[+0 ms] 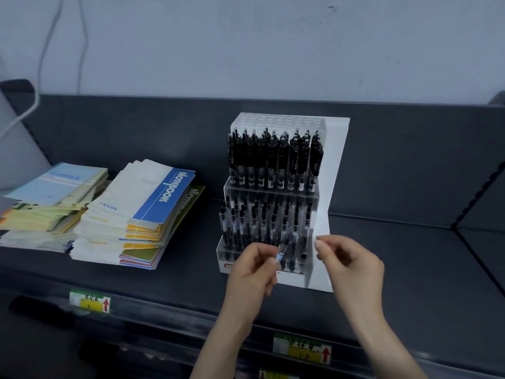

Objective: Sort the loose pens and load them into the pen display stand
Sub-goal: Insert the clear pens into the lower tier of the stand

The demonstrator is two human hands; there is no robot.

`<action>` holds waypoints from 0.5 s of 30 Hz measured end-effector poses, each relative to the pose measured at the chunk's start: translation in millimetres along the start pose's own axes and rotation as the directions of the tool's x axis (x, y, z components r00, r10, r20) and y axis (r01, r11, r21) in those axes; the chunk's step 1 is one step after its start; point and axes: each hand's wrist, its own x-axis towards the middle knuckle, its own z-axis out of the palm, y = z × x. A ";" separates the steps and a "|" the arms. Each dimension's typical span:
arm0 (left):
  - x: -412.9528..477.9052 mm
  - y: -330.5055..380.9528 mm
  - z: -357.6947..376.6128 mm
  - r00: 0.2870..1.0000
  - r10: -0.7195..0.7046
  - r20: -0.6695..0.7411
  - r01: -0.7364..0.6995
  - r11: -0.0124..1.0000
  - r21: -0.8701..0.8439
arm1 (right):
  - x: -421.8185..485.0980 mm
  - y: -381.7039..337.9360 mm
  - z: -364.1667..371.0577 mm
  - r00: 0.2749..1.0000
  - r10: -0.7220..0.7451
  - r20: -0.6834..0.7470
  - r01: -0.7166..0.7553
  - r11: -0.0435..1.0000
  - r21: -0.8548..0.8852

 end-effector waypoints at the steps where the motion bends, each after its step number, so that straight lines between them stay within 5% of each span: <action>1: -0.4 -0.4 1.9 1.000 0.014 0.008 -0.015 1.000 0.016 | -5.6 -3.2 0.8 0.999 0.016 0.052 -0.018 0.999 0.028; 5: -1.4 -2.5 11.7 0.997 0.030 0.076 -0.034 0.998 0.057 | -15.3 -10.5 6.2 0.986 0.047 0.162 -0.061 0.995 0.083; 10: 2.0 -3.8 11.2 0.995 -0.003 0.096 -0.014 0.985 0.170 | 3.7 -17.6 -8.9 0.997 0.074 0.022 -0.077 0.963 0.258; 12: 3.1 -9.1 6.5 0.996 0.022 0.082 -0.047 0.947 0.317 | 16.2 -23.2 -18.5 0.994 0.072 -0.088 -0.040 0.945 0.323; 15: 2.3 -14.1 0.1 0.990 0.107 0.088 -0.139 0.784 0.606 | 27.5 -32.9 -26.3 0.985 -0.058 -0.164 0.090 0.977 0.196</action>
